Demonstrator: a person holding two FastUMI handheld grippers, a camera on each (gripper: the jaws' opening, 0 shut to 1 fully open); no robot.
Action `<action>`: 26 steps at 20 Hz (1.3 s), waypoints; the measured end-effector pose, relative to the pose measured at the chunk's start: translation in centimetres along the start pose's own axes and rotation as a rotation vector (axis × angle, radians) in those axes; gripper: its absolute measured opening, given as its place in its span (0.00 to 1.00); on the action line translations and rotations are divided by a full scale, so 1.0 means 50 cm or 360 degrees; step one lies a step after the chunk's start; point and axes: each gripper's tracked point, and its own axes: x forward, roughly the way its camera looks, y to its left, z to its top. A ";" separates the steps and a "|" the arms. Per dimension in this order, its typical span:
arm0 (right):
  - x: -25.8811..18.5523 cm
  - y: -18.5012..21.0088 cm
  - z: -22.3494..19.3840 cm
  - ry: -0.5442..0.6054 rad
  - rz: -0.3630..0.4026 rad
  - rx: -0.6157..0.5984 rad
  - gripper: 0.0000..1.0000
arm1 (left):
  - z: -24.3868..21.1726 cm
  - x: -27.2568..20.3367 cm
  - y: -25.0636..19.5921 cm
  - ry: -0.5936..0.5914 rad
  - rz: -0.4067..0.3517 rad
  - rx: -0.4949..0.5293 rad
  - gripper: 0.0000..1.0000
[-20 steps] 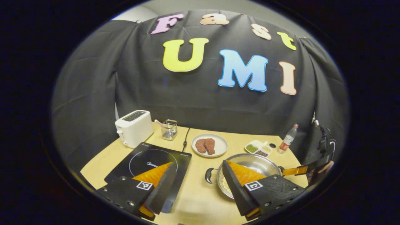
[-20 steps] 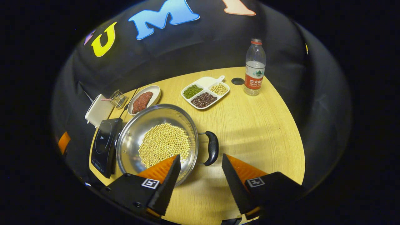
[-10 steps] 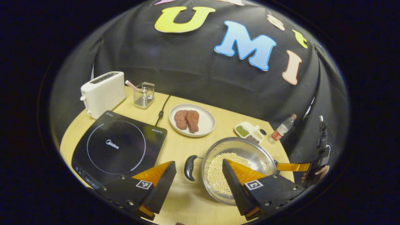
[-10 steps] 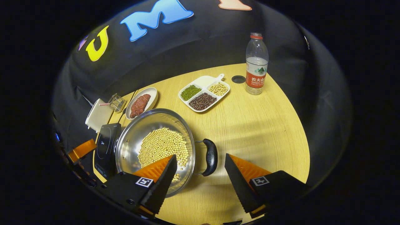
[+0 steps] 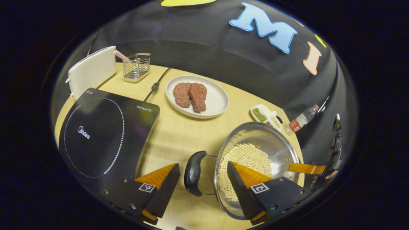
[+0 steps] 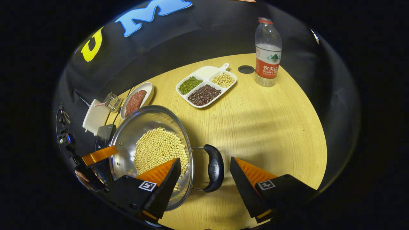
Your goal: First push the handle of the pot to place it horizontally, then grasp the pot with both hands and set it on the induction cooktop.
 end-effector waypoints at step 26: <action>0.012 0.021 -0.065 0.0074 -0.0090 0.0086 0.53 | -0.068 -0.017 -0.029 0.0223 -0.0034 0.0092 0.48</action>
